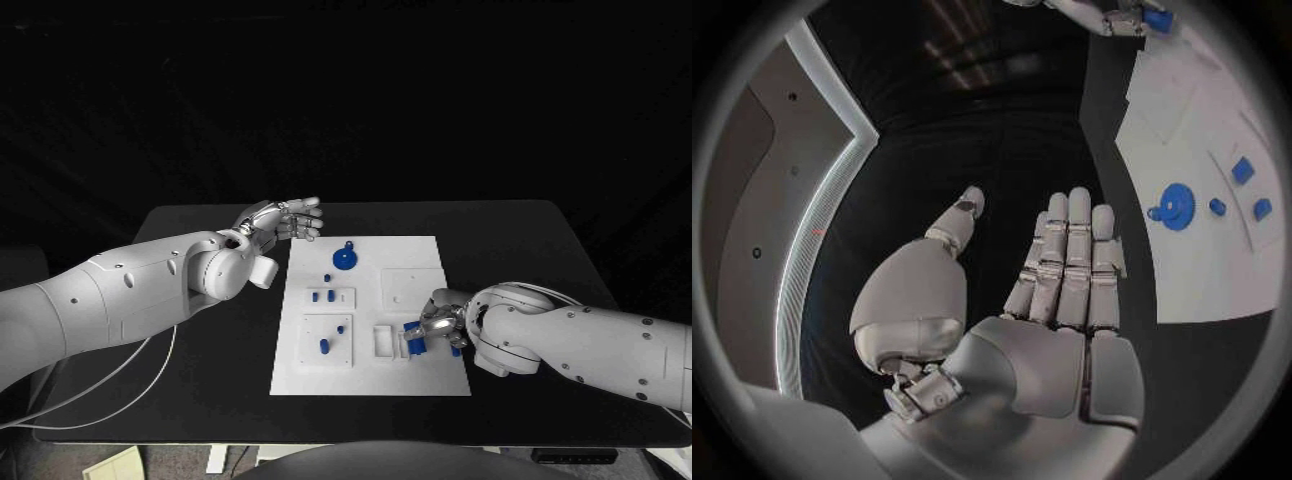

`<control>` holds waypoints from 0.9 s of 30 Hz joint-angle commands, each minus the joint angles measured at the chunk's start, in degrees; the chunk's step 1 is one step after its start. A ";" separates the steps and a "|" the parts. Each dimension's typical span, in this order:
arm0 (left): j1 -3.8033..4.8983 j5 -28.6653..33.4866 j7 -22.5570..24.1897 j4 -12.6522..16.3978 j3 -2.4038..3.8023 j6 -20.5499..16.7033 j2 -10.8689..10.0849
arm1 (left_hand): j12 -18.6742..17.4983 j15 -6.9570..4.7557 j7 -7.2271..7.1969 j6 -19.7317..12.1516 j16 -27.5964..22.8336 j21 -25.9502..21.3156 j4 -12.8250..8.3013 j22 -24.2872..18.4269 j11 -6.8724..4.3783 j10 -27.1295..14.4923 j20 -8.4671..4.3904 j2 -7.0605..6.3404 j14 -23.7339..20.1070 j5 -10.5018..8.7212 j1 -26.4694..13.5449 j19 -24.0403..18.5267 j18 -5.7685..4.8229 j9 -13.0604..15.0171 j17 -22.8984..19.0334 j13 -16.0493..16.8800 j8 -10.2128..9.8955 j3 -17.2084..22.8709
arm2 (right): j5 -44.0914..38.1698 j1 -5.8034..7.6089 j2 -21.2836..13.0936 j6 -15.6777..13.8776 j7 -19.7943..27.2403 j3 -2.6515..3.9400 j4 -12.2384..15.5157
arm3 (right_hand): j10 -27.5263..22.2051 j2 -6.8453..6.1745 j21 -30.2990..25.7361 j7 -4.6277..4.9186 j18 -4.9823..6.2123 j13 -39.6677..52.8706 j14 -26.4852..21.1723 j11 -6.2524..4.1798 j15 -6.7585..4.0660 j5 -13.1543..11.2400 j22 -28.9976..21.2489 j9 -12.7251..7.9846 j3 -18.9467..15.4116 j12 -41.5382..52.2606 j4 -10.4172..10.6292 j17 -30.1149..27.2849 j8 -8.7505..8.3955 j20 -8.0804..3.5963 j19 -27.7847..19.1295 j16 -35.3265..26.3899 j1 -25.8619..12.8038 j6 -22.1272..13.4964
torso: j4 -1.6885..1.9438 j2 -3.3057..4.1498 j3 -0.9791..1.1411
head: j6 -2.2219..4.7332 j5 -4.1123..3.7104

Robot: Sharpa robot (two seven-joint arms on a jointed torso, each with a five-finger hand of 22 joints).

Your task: Assemble the parts on the task board

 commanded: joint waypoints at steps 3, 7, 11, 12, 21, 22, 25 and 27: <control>0.02 0.39 0.21 0.11 0.04 0.94 0.09 | -0.08 0.13 0.04 -0.45 -0.34 -0.38 -0.02 0.11 -0.10 -0.39 0.28 0.80 -0.30 -0.09 0.07 -0.03 0.69 -0.05 0.15 -0.08 0.06 0.50 | 5.47 0.42 0.21 -1.43 0.48 -0.02 0.87 | 0.46 -0.27 0.37 0.49 5.36 -0.05 0.02 -0.07 -0.57 0.19 0.98 0.23 0.32 -0.41 0.17 0.12 -0.10 0.16 -0.08 -0.30 -0.81 0.89 | -0.01 0.02 -0.04 | 0.15 0.08; 0.02 0.39 0.14 0.06 0.04 1.16 -0.05 | -0.08 0.15 0.05 -0.47 -0.39 -0.40 0.00 0.13 -0.09 -0.40 0.30 0.79 -0.30 -0.09 0.03 -0.03 0.69 -0.06 0.18 -0.09 0.06 0.49 | 7.70 0.52 1.06 -1.12 0.55 -0.02 0.60 | 0.36 -0.47 0.42 0.48 5.36 -0.20 0.02 -0.09 -0.58 0.19 0.97 0.21 0.30 -0.62 0.12 0.15 -0.17 0.15 -0.08 -0.31 -1.05 0.92 | 0.02 0.05 -0.01 | 0.19 0.16; 0.02 0.39 0.12 0.04 0.04 1.23 0.02 | -0.09 0.16 0.06 -0.48 -0.43 -0.42 0.02 0.14 -0.08 -0.41 0.32 0.77 -0.32 -0.09 -0.01 -0.04 0.68 -0.06 0.20 -0.09 0.05 0.48 | 8.76 0.52 2.11 0.06 0.46 -0.02 0.12 | 0.35 -0.53 0.45 0.48 5.36 -0.20 0.03 -0.09 -0.59 0.19 0.97 0.21 0.23 -0.69 0.09 0.16 -0.20 0.15 -0.09 -0.33 -1.20 0.93 | 0.00 0.11 -0.01 | 0.17 0.15; 0.02 0.39 0.12 0.05 0.04 1.32 0.05 | -0.09 0.17 0.06 -0.48 -0.43 -0.42 0.02 0.14 -0.08 -0.41 0.32 0.77 -0.32 -0.09 -0.01 -0.04 0.69 -0.06 0.21 -0.09 0.05 0.48 | 9.00 0.52 2.44 0.32 0.40 -0.02 -0.09 | 0.30 -0.60 0.46 0.49 5.36 -0.25 0.02 -0.08 -0.59 0.19 0.97 0.20 0.18 -0.76 0.07 0.17 -0.23 0.15 -0.10 -0.34 -1.30 0.92 | 0.01 0.11 -0.01 | 0.14 0.11; 0.02 0.39 0.20 0.00 0.04 1.46 0.17 | -0.09 0.18 0.06 -0.48 -0.47 -0.43 0.03 0.16 -0.08 -0.42 0.33 0.77 -0.33 -0.09 -0.03 -0.04 0.69 -0.06 0.22 -0.10 0.06 0.49 | 9.22 0.43 5.66 1.68 0.22 -0.07 -3.13 | 0.14 -0.73 0.50 0.51 5.36 -0.36 0.02 -0.06 -0.57 0.19 0.95 0.17 -0.10 -1.06 0.13 0.20 -0.37 0.15 -0.17 -0.40 -1.90 0.88 | 0.01 0.15 0.02 | 0.03 0.05; 0.02 0.39 0.21 0.01 0.04 1.49 0.15 | -0.09 0.24 0.10 -0.51 -0.56 -0.49 0.30 0.17 -0.05 -0.43 0.40 0.62 -0.38 -0.14 -0.58 -0.07 0.65 -0.07 0.26 -0.11 0.05 0.26 | 9.22 0.41 5.82 1.79 0.23 -0.08 -3.33 | 0.08 -0.76 0.51 0.52 5.36 -0.40 0.01 -0.05 -0.57 0.19 0.94 0.16 -0.18 -1.13 0.16 0.20 -0.40 0.15 -0.19 -0.42 -2.02 0.86 | 0.01 0.13 0.02 | -0.01 0.12; 0.02 0.39 0.21 0.05 0.04 1.48 0.06 | -0.08 0.24 0.09 -0.53 -0.61 -0.52 0.37 0.19 -0.06 -0.43 0.41 0.59 -0.38 -0.14 -0.71 -0.09 0.67 -0.08 0.31 -0.11 0.04 0.22 | 9.22 0.38 6.19 1.73 0.28 -0.08 -3.71 | 0.04 -0.82 0.53 0.53 5.36 -0.40 0.01 -0.04 -0.56 0.19 0.94 0.16 -0.30 -1.20 0.15 0.21 -0.44 0.15 -0.22 -0.44 -2.21 0.85 | 0.05 0.14 0.03 | -0.03 0.16; 0.02 0.39 0.22 0.02 0.04 1.49 0.07 | -0.09 0.25 0.09 -0.54 -0.65 -0.55 0.40 0.21 -0.06 -0.44 0.41 0.53 -0.39 -0.14 -0.79 -0.10 0.69 -0.08 0.34 -0.12 0.05 0.20 | 9.20 0.36 6.47 1.96 0.27 -0.08 -4.01 | 0.08 -0.83 0.55 0.54 5.36 -0.32 0.01 -0.04 -0.56 0.20 0.94 0.16 -0.40 -1.19 0.14 0.22 -0.48 0.15 -0.24 -0.46 -2.34 0.85 | 0.03 0.13 0.03 | -0.02 0.18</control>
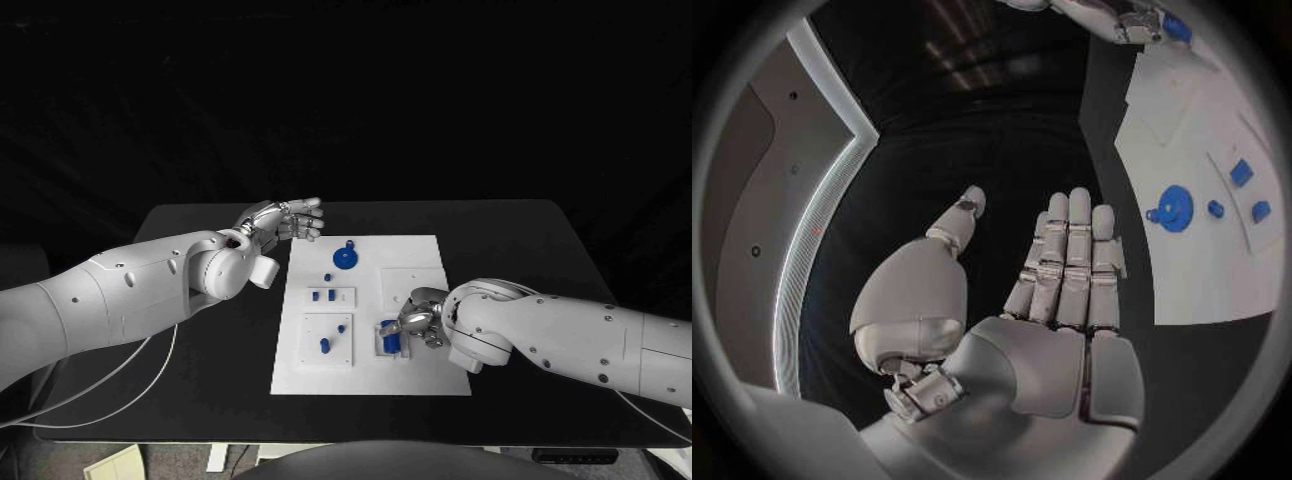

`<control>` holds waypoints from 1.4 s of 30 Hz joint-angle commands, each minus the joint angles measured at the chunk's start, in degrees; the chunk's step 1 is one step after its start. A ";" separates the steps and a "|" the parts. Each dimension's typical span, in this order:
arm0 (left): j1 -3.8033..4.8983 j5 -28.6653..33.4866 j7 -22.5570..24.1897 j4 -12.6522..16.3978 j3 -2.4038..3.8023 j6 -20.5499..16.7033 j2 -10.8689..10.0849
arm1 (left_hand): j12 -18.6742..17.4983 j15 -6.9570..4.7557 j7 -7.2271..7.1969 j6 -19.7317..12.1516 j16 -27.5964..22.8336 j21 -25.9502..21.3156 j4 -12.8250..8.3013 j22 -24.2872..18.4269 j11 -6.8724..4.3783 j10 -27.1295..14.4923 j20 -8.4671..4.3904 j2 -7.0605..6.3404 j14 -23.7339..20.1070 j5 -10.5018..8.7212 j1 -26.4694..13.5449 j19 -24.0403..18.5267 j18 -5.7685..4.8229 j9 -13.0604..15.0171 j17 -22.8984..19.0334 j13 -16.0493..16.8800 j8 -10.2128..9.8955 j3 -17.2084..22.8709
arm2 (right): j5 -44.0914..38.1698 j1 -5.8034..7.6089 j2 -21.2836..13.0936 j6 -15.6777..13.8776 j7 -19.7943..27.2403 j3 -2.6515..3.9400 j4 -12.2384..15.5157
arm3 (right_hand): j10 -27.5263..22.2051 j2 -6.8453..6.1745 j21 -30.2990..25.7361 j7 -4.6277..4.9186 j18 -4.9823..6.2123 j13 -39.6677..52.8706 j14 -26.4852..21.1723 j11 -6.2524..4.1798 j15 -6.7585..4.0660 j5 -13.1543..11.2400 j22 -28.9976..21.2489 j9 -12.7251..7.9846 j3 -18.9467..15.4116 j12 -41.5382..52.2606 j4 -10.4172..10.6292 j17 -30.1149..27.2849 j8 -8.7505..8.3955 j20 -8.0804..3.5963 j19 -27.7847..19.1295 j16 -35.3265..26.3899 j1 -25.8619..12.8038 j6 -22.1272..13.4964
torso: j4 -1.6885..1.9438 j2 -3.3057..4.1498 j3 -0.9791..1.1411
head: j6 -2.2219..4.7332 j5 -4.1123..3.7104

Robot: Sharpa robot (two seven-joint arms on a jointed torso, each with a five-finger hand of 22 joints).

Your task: Assemble the parts on the task board

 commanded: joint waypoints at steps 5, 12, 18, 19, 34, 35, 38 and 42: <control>0.03 0.37 0.36 0.16 0.04 1.25 0.08 | -0.08 0.00 -0.12 -0.35 -0.21 -0.37 0.63 0.14 -0.06 -0.45 0.40 -0.33 0.01 -0.14 -1.02 -0.01 0.91 -0.10 0.25 -0.09 0.05 -0.22 | 0.50 -0.07 0.84 2.90 -0.11 -0.04 -0.77 | -0.02 -0.03 0.34 0.42 5.34 -0.03 0.02 -0.04 -0.24 0.20 0.96 0.01 -0.66 -0.28 0.00 0.07 -0.23 0.11 -0.27 -0.27 -0.71 0.70 | -0.05 0.01 0.01 | 0.05 0.09; 0.03 0.37 0.33 0.17 0.05 1.32 0.04 | -0.09 -0.04 -0.12 -0.38 -0.27 -0.41 0.83 0.19 -0.06 -0.48 0.37 -0.38 0.08 -0.14 -1.29 0.06 0.97 -0.10 0.38 -0.11 0.06 -0.23 | 0.48 -0.12 1.46 3.29 -0.19 -0.32 -1.49 | -0.28 -0.09 0.35 0.45 5.34 -0.21 0.00 -0.02 -0.23 0.20 0.95 -0.01 -0.89 -0.56 -0.03 0.09 -0.33 0.10 -0.35 -0.33 -1.00 0.64 | -0.06 0.00 0.01 | 0.00 0.10; 0.04 0.37 0.26 0.20 0.05 1.32 -0.01 | -0.09 -0.04 -0.12 -0.39 -0.32 -0.43 0.88 0.21 -0.06 -0.49 0.36 -0.37 0.07 -0.14 -1.34 0.06 0.99 -0.11 0.42 -0.11 0.06 -0.21 | 0.57 -0.27 1.76 3.31 -0.18 -0.49 -1.63 | -0.40 -0.12 0.35 0.46 5.34 -0.26 -0.02 0.00 -0.22 0.21 0.94 -0.02 -1.05 -0.71 -0.08 0.09 -0.40 0.09 -0.42 -0.39 -1.17 0.60 | -0.06 0.00 0.04 | -0.07 0.14; 0.04 0.37 0.26 0.20 0.05 1.32 -0.01 | -0.09 -0.04 -0.12 -0.39 -0.33 -0.44 0.89 0.21 -0.06 -0.49 0.36 -0.37 0.06 -0.14 -1.34 0.06 0.99 -0.11 0.43 -0.12 0.06 -0.20 | 0.57 -0.28 1.79 3.24 -0.16 -0.51 -1.69 | -0.43 -0.13 0.35 0.47 5.34 -0.28 -0.02 0.00 -0.21 0.21 0.93 -0.02 -1.07 -0.75 -0.09 0.10 -0.41 0.08 -0.43 -0.40 -1.20 0.60 | -0.05 0.01 0.04 | -0.04 0.18; 0.04 0.37 -0.09 0.22 0.05 1.58 -0.13 | -0.10 -0.03 -0.12 -0.44 -0.43 -0.50 0.96 0.24 -0.05 -0.53 0.37 -0.35 0.02 -0.14 -1.41 0.04 1.01 -0.12 0.50 -0.13 0.05 -0.15 | 0.19 -0.38 1.99 2.44 0.01 -0.54 -2.01 | -1.34 0.47 0.46 0.44 5.34 0.16 -0.30 0.16 -0.18 0.29 0.95 0.21 -9.38 -1.60 -0.71 0.42 -1.03 -0.27 -1.40 -0.78 -6.10 0.01 | -0.05 -0.02 0.00 | -0.10 0.21; 0.04 0.37 -0.12 0.22 0.05 1.62 -0.13 | -0.10 -0.02 -0.12 -0.44 -0.44 -0.50 0.97 0.25 -0.05 -0.53 0.37 -0.36 0.02 -0.14 -1.41 0.04 1.01 -0.12 0.51 -0.13 0.05 -0.15 | 0.19 -0.38 1.99 2.40 0.01 -0.54 -2.00 | -1.42 0.63 0.45 0.49 5.34 0.26 -0.38 0.06 -0.19 0.20 0.96 0.24 -10.80 -1.65 -1.38 0.48 -1.09 -0.38 -1.64 -0.83 -6.44 -0.04 | -0.06 0.00 0.00 | -0.08 0.24; 0.04 0.37 -0.28 0.23 0.05 1.84 -0.14 | -0.11 -0.02 -0.11 -0.46 -0.47 -0.50 0.99 0.26 -0.04 -0.55 0.37 -0.37 0.00 -0.15 -1.44 0.06 1.02 -0.13 0.53 -0.14 0.04 -0.15 | 0.01 -0.39 1.96 2.56 -0.03 -0.55 -1.93 | -1.62 2.03 0.39 0.41 5.34 0.55 -0.58 -0.02 -0.31 0.15 0.94 0.33 -15.26 -1.91 -3.54 0.67 -1.33 -0.75 -2.32 -0.98 -7.73 -0.10 | -0.07 0.00 0.01 | -0.08 0.27; 0.04 0.37 -0.36 0.23 0.05 1.89 -0.18 | -0.12 -0.01 -0.10 -0.49 -0.50 -0.50 1.00 0.28 -0.03 -0.58 0.36 -0.41 -0.02 -0.15 -1.45 0.09 1.04 -0.13 0.55 -0.15 0.03 -0.15 | -0.18 -0.40 1.85 2.62 0.01 -0.56 -1.79 | -1.87 3.65 0.22 0.29 5.34 0.85 -0.77 -0.09 -0.44 0.31 0.86 0.33 -20.06 -2.27 -6.83 0.90 -1.73 -1.26 -2.99 -1.17 -8.94 -0.21 | -0.07 0.02 0.02 | -0.13 0.37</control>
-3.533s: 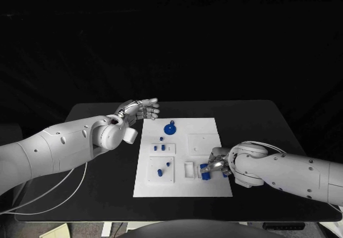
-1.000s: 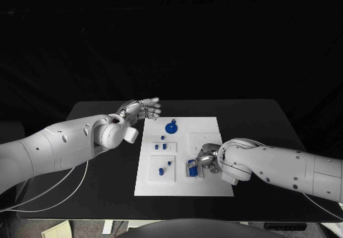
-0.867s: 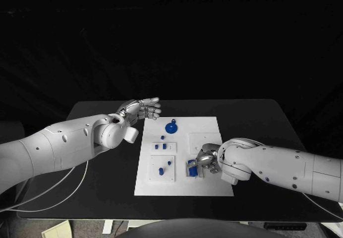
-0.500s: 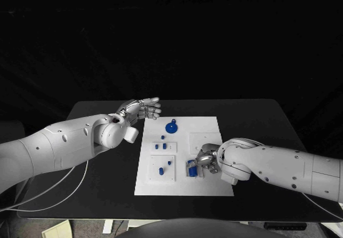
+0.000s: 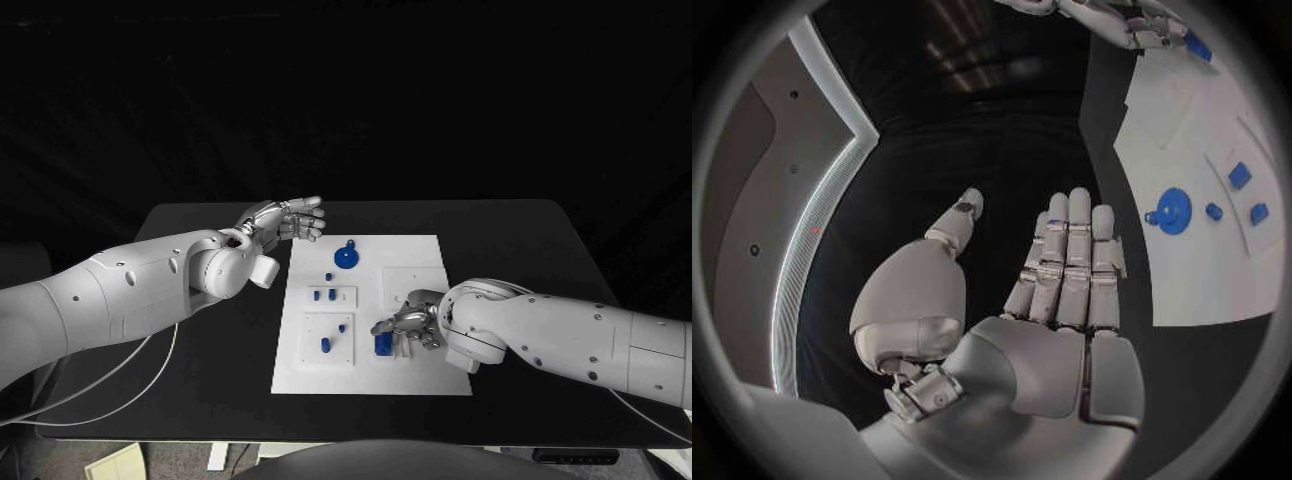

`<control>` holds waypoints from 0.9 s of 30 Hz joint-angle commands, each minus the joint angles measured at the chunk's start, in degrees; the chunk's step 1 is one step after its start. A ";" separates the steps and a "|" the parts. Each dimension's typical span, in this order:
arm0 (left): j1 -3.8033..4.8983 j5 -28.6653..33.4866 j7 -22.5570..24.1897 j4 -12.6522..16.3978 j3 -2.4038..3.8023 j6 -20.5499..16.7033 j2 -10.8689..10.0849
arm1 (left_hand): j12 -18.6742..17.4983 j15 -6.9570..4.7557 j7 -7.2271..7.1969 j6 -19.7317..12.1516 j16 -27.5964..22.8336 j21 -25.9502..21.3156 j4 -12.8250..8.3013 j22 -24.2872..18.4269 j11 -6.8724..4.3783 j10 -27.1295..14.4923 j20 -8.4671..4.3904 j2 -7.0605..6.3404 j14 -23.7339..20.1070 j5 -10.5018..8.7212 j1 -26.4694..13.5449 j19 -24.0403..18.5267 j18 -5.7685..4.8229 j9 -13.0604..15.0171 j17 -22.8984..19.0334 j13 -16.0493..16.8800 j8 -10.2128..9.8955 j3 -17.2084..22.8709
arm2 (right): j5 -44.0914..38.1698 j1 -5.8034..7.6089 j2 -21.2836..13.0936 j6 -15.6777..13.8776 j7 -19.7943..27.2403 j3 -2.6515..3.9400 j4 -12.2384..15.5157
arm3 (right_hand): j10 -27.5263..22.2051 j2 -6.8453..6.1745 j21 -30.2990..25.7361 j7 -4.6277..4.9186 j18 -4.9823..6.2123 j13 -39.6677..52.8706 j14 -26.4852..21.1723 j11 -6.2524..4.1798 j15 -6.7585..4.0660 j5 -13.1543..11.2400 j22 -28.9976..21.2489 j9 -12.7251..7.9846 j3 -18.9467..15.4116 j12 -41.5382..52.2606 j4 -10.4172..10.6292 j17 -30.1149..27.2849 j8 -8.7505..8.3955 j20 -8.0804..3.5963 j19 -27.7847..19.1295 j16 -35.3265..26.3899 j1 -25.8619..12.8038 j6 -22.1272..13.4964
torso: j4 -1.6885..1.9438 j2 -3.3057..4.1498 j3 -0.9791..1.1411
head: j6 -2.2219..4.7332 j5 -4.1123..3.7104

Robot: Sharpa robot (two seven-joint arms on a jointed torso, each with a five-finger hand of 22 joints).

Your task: Assemble the parts on the task board

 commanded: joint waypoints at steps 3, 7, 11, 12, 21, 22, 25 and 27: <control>0.04 0.36 0.01 0.14 0.04 1.14 -0.05 | -0.13 -0.01 -0.10 -0.50 -0.30 -0.25 0.34 0.08 0.17 -0.39 0.36 -0.05 -0.03 -0.16 -0.61 0.11 0.67 -0.09 0.11 -0.06 0.03 -0.11 | -0.79 -0.25 -0.18 0.54 0.23 -0.15 0.28 | -0.41 0.77 -0.28 0.03 5.17 0.20 -0.17 0.03 -0.18 0.20 0.83 -0.14 -2.24 -0.35 -1.93 0.13 -0.41 -0.56 -0.79 -0.37 -0.47 -0.16 | -0.02 0.02 0.02 | -0.07 0.11; 0.04 0.31 -0.06 0.13 0.04 1.17 -0.11 | -0.13 0.00 -0.10 -0.51 -0.32 -0.25 0.35 0.10 0.17 -0.40 0.36 -0.05 -0.03 -0.16 -0.61 0.12 0.68 -0.09 0.13 -0.06 0.03 -0.10 | -1.67 -0.25 -0.99 -0.62 1.25 -0.15 0.83 | -0.32 1.36 -0.38 0.01 5.17 0.34 -0.11 -0.03 -0.21 0.17 0.73 -0.18 -3.16 -0.51 -3.40 0.22 -0.59 -0.69 -0.78 -0.50 -0.36 -0.01 | -0.02 0.00 0.04 | -0.13 0.11; 0.04 0.27 -0.12 0.12 0.04 1.20 -0.17 | -0.13 0.00 -0.09 -0.52 -0.34 -0.25 0.35 0.11 0.18 -0.41 0.36 -0.06 -0.04 -0.16 -0.60 0.15 0.70 -0.09 0.15 -0.07 0.03 -0.08 | -2.41 -0.24 -2.09 -1.84 2.43 -0.15 2.04 | -0.10 1.78 -0.39 -0.04 5.17 0.44 -0.02 -0.07 -0.25 0.17 0.67 -0.17 -2.99 -0.54 -4.58 0.27 -0.61 -0.75 -0.61 -0.57 0.64 0.27 | -0.02 0.01 0.06 | -0.13 0.17; 0.04 0.26 -0.12 0.11 0.04 1.20 -0.17 | -0.13 0.00 -0.09 -0.52 -0.35 -0.25 0.34 0.11 0.18 -0.41 0.35 -0.07 -0.04 -0.16 -0.59 0.16 0.70 -0.09 0.16 -0.07 0.03 -0.08 | -2.70 -0.24 -2.41 -2.11 2.55 -0.15 2.40 | -0.04 1.88 -0.39 -0.05 5.17 0.46 0.01 -0.08 -0.26 0.17 0.65 -0.17 -2.89 -0.55 -4.76 0.28 -0.61 -0.75 -0.56 -0.58 0.83 0.32 | -0.05 0.01 0.06 | -0.10 0.19; 0.04 0.17 -0.24 0.09 0.04 1.22 -0.16 | -0.12 -0.01 -0.09 -0.53 -0.38 -0.25 0.35 0.14 0.18 -0.41 0.35 -0.06 -0.03 -0.16 -0.56 0.20 0.73 -0.09 0.20 -0.07 0.04 -0.04 | -4.02 -0.08 -4.21 -2.98 3.27 -0.11 4.51 | 0.45 2.21 -0.41 -0.11 5.17 0.57 0.24 -0.13 -0.29 0.17 0.49 -0.19 -1.30 -0.64 -5.12 0.34 -0.66 -0.61 -0.06 -0.70 1.97 0.83 | -0.05 0.01 0.06 | 0.12 0.08; 0.04 0.15 -0.29 0.10 0.04 1.24 -0.20 | -0.12 -0.01 -0.09 -0.53 -0.38 -0.25 0.34 0.15 0.18 -0.41 0.35 -0.06 -0.03 -0.16 -0.55 0.21 0.73 -0.09 0.21 -0.07 0.04 -0.03 | -4.24 -0.05 -4.36 -3.01 3.37 -0.11 4.75 | 0.54 2.02 -0.43 -0.10 5.17 0.59 0.28 -0.14 -0.30 0.17 0.46 -0.20 -0.85 -0.69 -5.08 0.35 -0.70 -0.56 0.04 -0.73 2.15 0.89 | -0.02 0.01 0.07 | 0.13 0.02; 0.04 0.12 -0.35 0.10 0.04 1.25 -0.23 | -0.11 -0.01 -0.09 -0.52 -0.40 -0.24 0.33 0.16 0.17 -0.41 0.35 -0.05 -0.03 -0.15 -0.51 0.23 0.75 -0.09 0.24 -0.07 0.04 0.00 | -5.60 0.02 -4.65 -2.91 3.67 -0.11 5.14 | 0.78 1.05 -0.46 -0.13 5.17 0.67 0.43 -0.15 -0.32 0.18 0.35 -0.21 1.37 -0.80 -5.05 0.39 -0.75 -0.50 0.36 -0.82 3.71 1.15 | -0.03 0.03 0.04 | 0.23 -0.05; 0.04 0.06 -0.37 0.14 0.04 1.27 -0.23 | -0.11 -0.01 -0.10 -0.52 -0.41 -0.24 0.32 0.17 0.17 -0.40 0.35 -0.04 -0.03 -0.15 -0.49 0.24 0.76 -0.08 0.25 -0.07 0.05 0.02 | -6.26 0.03 -5.00 -3.15 3.82 -0.11 5.18 | 0.94 0.40 -0.47 -0.12 5.17 0.72 0.53 -0.14 -0.29 0.19 0.29 -0.22 3.29 -0.90 -4.82 0.40 -0.81 -0.40 0.60 -0.89 4.90 1.29 | -0.02 0.02 0.02 | 0.27 -0.08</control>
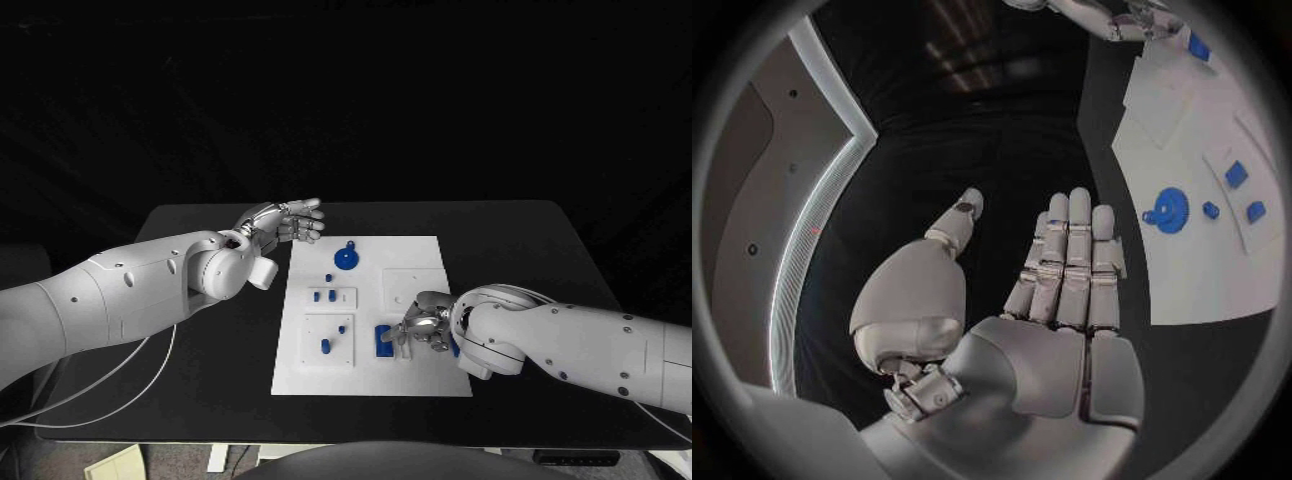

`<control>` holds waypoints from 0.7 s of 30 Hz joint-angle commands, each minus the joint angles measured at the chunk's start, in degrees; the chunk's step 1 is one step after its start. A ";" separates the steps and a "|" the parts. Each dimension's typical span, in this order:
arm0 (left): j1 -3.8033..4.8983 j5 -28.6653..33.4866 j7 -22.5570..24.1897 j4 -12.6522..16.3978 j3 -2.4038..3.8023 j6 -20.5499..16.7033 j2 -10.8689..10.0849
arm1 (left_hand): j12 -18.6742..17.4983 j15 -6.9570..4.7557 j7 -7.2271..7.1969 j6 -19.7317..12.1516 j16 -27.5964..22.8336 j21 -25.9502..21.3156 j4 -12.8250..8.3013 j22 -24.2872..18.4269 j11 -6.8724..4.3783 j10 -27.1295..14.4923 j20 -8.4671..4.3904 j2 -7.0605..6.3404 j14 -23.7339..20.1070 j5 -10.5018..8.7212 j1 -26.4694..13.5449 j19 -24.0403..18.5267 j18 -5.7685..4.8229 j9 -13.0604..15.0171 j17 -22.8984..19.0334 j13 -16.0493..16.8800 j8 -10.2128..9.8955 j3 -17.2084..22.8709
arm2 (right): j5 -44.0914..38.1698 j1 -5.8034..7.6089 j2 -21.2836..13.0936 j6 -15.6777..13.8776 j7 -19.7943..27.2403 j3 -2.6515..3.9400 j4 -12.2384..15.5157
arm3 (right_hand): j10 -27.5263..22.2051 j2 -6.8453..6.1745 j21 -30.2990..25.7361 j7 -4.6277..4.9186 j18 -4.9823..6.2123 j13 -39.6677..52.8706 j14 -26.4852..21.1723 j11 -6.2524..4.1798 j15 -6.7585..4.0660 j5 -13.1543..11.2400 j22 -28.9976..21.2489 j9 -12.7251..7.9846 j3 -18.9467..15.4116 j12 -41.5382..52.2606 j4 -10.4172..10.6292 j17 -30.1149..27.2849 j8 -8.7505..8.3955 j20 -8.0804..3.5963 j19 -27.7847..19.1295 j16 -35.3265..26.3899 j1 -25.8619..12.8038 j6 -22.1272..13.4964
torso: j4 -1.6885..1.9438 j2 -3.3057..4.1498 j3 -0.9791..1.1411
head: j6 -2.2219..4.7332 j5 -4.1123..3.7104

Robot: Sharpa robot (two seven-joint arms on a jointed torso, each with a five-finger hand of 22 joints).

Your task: Assemble the parts on the task board

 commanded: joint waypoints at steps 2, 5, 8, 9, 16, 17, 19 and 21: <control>0.04 0.05 0.11 0.21 0.04 1.05 0.02 | -0.11 -0.01 0.04 -0.38 -0.20 -0.24 0.31 0.07 0.17 -0.40 0.35 -0.03 -0.02 -0.15 -0.44 0.26 1.14 -0.09 0.12 -0.08 0.05 0.05 | -2.84 0.00 -0.98 -1.68 1.97 0.00 0.19 | 0.70 -0.96 -0.23 0.15 5.25 0.13 0.55 -0.10 -0.15 0.15 0.22 0.02 4.33 -0.38 0.39 0.08 -0.10 0.21 0.81 -0.29 3.16 0.58 | 0.08 -0.01 -0.05 | 0.21 -0.16; 0.04 -0.05 0.24 0.22 0.04 0.96 -0.03 | -0.09 -0.01 0.04 -0.38 -0.25 -0.26 0.21 0.12 0.16 -0.39 0.36 0.00 0.00 -0.14 -0.24 0.30 1.17 -0.09 0.21 -0.09 0.08 0.16 | -2.89 0.21 -2.69 -2.52 3.55 0.08 0.49 | 0.84 -1.67 -0.18 0.20 5.24 0.23 0.67 0.00 -0.08 0.18 0.21 0.02 6.87 -0.47 0.06 0.11 -0.28 0.37 1.03 -0.35 5.39 0.41 | 0.03 0.01 -0.06 | 0.35 -0.28; 0.04 -0.05 0.62 0.31 0.04 0.83 -0.20 | -0.06 -0.02 0.03 -0.36 -0.29 -0.26 0.11 0.17 0.15 -0.36 0.36 0.07 0.05 -0.12 -0.01 0.35 1.20 -0.08 0.30 -0.08 0.11 0.28 | -2.99 1.24 -4.38 -2.55 4.38 0.31 0.97 | 1.00 -2.42 -0.15 0.35 5.25 0.31 0.78 0.15 0.07 0.16 0.18 0.13 9.03 -0.56 0.06 0.12 -0.32 0.63 1.25 -0.45 6.95 0.41 | 0.00 -0.01 -0.05 | 0.47 -0.34; 0.04 -0.05 0.67 0.31 0.04 0.73 -0.21 | -0.05 -0.02 0.02 -0.34 -0.29 -0.26 0.09 0.18 0.15 -0.34 0.36 0.09 0.07 -0.12 0.04 0.36 1.20 -0.07 0.32 -0.08 0.12 0.31 | -2.99 1.48 -4.73 -2.54 4.42 0.34 1.09 | 1.04 -2.74 -0.14 0.39 5.25 0.34 0.81 0.19 0.11 0.16 0.18 0.15 9.46 -0.58 0.10 0.12 -0.37 0.71 1.31 -0.47 7.21 0.33 | -0.02 -0.01 -0.04 | 0.51 -0.38; 0.04 -0.05 0.82 0.27 0.04 0.66 -0.41 | 0.00 -0.06 -0.01 -0.26 -0.34 -0.26 -0.14 0.29 0.11 -0.25 0.36 0.18 0.23 -0.10 0.42 0.47 1.23 -0.05 0.52 -0.06 0.20 0.46 | -4.89 4.44 -8.94 2.24 2.40 0.76 2.20 | 1.75 -3.71 -0.02 0.62 5.25 0.96 1.00 0.44 0.38 0.17 0.20 0.38 10.76 -0.12 0.25 0.22 -0.49 1.01 1.60 -0.47 8.11 0.02 | -0.04 0.02 0.04 | 0.82 -1.13; 0.04 -0.05 0.82 0.29 0.04 0.66 -0.42 | 0.00 -0.06 -0.01 -0.25 -0.35 -0.26 -0.19 0.31 0.11 -0.24 0.36 0.16 0.24 -0.10 0.47 0.49 1.23 -0.05 0.54 -0.06 0.21 0.46 | -5.20 4.84 -9.32 3.32 1.66 0.76 1.98 | 1.78 -3.78 -0.01 0.59 5.25 1.00 1.01 0.41 0.37 0.17 0.20 0.44 10.84 -0.11 0.28 0.23 -0.41 1.04 1.62 -0.47 8.14 0.15 | -0.08 0.02 0.06 | 0.85 -1.29; 0.04 -0.05 0.77 0.32 0.04 0.73 -0.38 | 0.01 -0.06 -0.01 -0.25 -0.36 -0.27 -0.22 0.32 0.10 -0.23 0.36 0.14 0.25 -0.11 0.51 0.50 1.23 -0.05 0.57 -0.06 0.22 0.47 | -6.14 5.25 -10.21 5.54 0.35 0.75 1.63 | 1.73 -3.99 -0.01 0.56 5.25 0.97 1.02 0.39 0.35 0.15 0.21 0.51 10.89 -0.19 0.42 0.24 -0.34 1.11 1.62 -0.48 8.03 0.26 | -0.07 0.02 0.03 | 0.90 -1.56; 0.04 -0.05 0.73 0.34 0.04 0.74 -0.33 | 0.01 -0.06 -0.01 -0.24 -0.37 -0.27 -0.24 0.33 0.10 -0.23 0.36 0.13 0.25 -0.11 0.52 0.50 1.23 -0.05 0.58 -0.06 0.22 0.47 | -7.61 5.35 -10.92 6.79 -0.97 0.75 1.33 | 1.75 -4.11 0.00 0.53 5.25 1.02 1.03 0.36 0.34 0.15 0.21 0.60 10.91 -0.20 0.71 0.25 -0.27 1.20 1.63 -0.49 7.76 0.37 | -0.08 0.02 0.03 | 0.93 -1.74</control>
